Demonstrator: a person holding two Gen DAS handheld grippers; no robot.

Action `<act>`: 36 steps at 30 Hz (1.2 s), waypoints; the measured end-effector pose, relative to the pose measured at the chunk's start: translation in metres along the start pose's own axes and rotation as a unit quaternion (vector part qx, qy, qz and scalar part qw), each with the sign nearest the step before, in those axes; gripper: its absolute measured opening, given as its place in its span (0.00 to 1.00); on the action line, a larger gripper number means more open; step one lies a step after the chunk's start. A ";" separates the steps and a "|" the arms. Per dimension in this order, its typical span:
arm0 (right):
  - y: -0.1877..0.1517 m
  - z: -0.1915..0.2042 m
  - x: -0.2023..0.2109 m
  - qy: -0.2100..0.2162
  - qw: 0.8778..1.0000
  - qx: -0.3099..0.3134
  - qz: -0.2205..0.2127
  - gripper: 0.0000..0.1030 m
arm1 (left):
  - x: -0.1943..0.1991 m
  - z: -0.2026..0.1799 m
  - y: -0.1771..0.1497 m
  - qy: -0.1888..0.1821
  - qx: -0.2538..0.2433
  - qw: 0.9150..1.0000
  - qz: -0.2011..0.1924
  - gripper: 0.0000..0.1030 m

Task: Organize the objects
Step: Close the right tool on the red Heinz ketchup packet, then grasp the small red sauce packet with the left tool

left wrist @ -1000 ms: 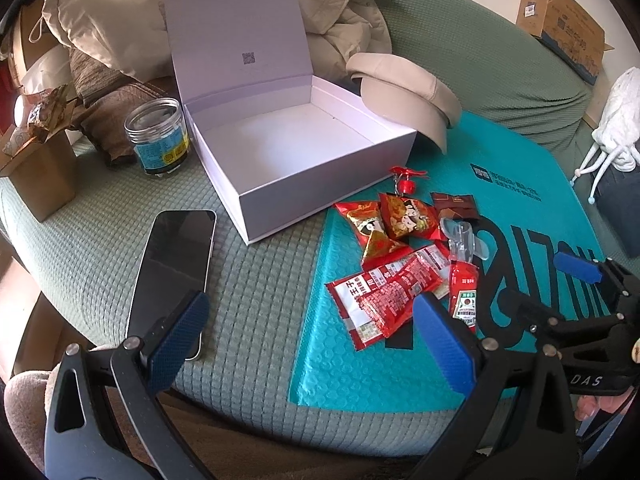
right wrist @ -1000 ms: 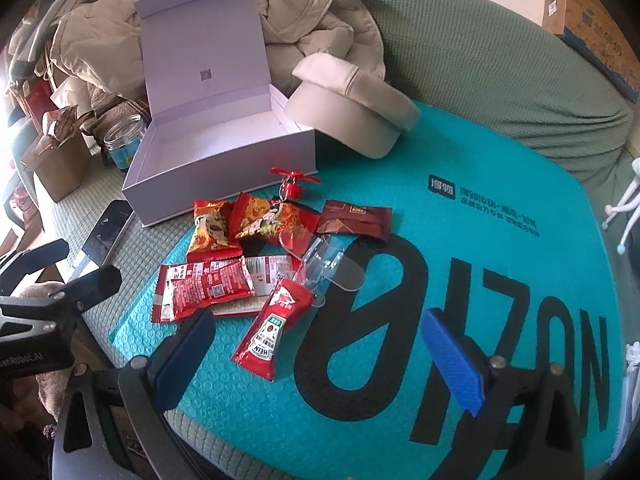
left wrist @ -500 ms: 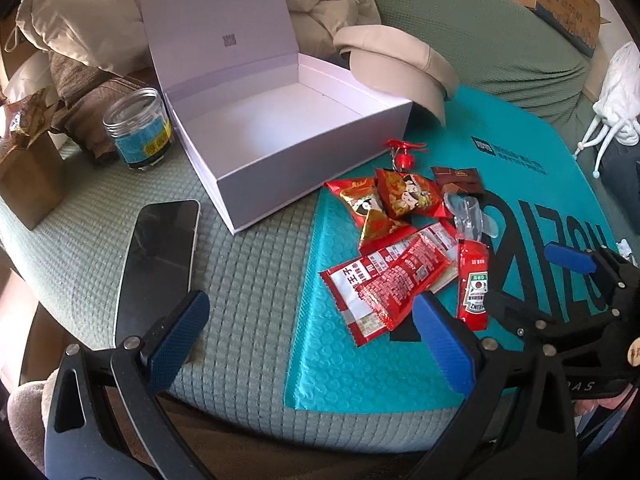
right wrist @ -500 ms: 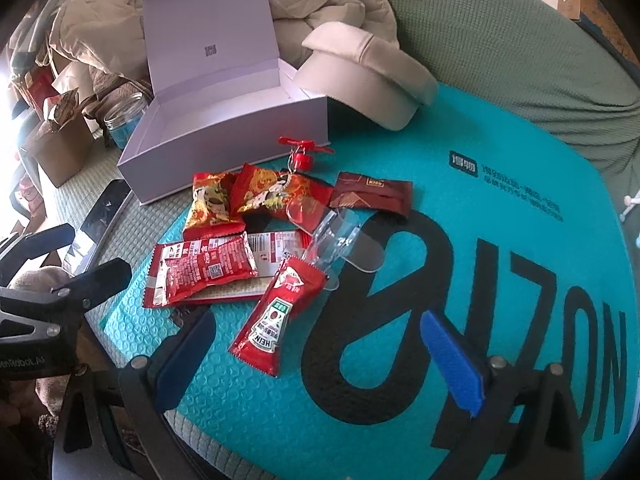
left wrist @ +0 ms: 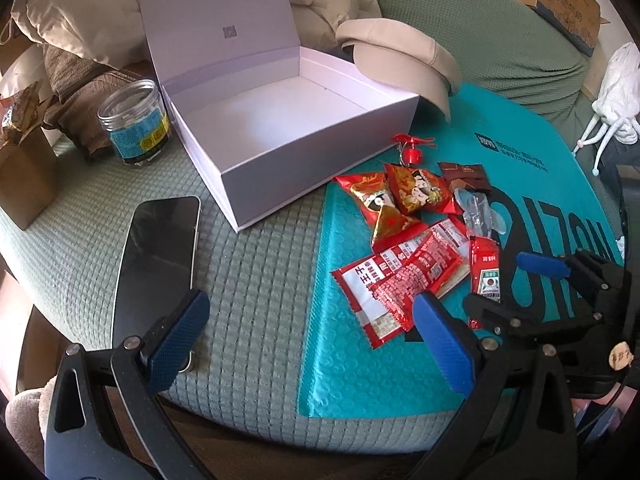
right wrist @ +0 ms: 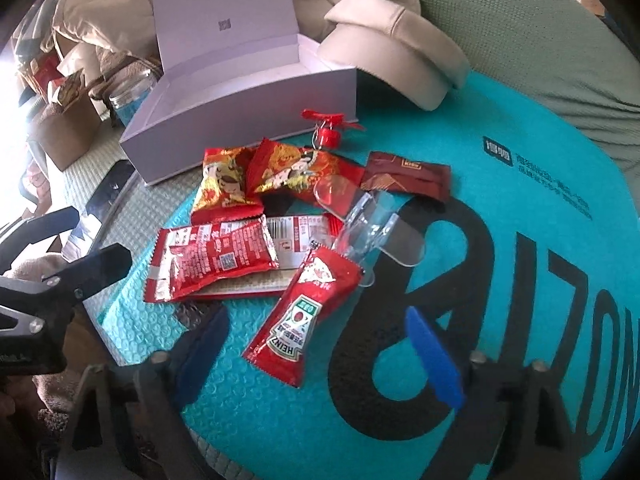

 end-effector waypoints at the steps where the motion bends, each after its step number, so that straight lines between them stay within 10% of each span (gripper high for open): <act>1: 0.000 0.000 -0.001 0.000 1.000 0.001 0.002 0.77 | -0.001 -0.001 0.000 -0.002 0.000 1.000 0.001 0.99; 16: -0.010 -0.016 -0.001 0.020 1.000 -0.006 -0.002 0.37 | -0.016 -0.042 0.000 -0.052 -0.047 0.997 0.013 0.89; 36: -0.022 -0.040 0.007 0.046 0.998 -0.019 -0.031 0.33 | -0.036 -0.071 0.002 -0.079 -0.067 0.995 -0.007 0.63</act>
Point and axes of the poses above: each gripper's, at about its wrist camera, not at the fingertips, and x roughly against the way its jaws point, z to its left, y to its top, the point moved 6 cm from there along -x, roughly the way its jaws point
